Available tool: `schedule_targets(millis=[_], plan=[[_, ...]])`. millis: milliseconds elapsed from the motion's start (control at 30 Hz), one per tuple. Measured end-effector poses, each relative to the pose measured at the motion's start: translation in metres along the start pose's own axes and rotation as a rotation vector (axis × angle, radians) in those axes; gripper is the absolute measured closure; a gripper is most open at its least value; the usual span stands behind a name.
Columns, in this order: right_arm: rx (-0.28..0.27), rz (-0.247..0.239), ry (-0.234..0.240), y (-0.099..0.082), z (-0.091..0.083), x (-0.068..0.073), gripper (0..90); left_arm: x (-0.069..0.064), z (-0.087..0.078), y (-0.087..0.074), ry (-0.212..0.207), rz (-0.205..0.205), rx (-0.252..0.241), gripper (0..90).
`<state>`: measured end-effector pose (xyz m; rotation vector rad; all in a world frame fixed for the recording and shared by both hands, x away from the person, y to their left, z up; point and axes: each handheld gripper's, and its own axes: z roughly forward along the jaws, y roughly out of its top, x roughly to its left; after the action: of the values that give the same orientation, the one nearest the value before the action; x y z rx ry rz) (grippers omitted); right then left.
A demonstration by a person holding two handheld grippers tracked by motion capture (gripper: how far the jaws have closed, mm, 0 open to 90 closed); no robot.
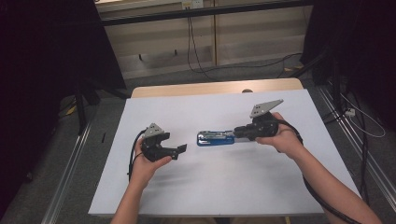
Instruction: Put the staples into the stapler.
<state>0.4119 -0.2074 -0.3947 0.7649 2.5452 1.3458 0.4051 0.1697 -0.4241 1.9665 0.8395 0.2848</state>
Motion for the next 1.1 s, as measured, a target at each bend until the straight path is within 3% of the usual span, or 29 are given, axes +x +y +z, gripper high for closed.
schedule_targets(millis=[600, 1100], plan=[[0.024, -0.069, 0.061, 0.012, 0.018, -0.012, 79.1, 0.001, 0.001, -0.001, -0.006, -0.006, 0.008, 9.6], [0.033, -0.093, 0.096, 0.020, 0.029, -0.022, 79.1, 0.002, 0.000, -0.001, -0.004, -0.002, 0.015, 9.6]])
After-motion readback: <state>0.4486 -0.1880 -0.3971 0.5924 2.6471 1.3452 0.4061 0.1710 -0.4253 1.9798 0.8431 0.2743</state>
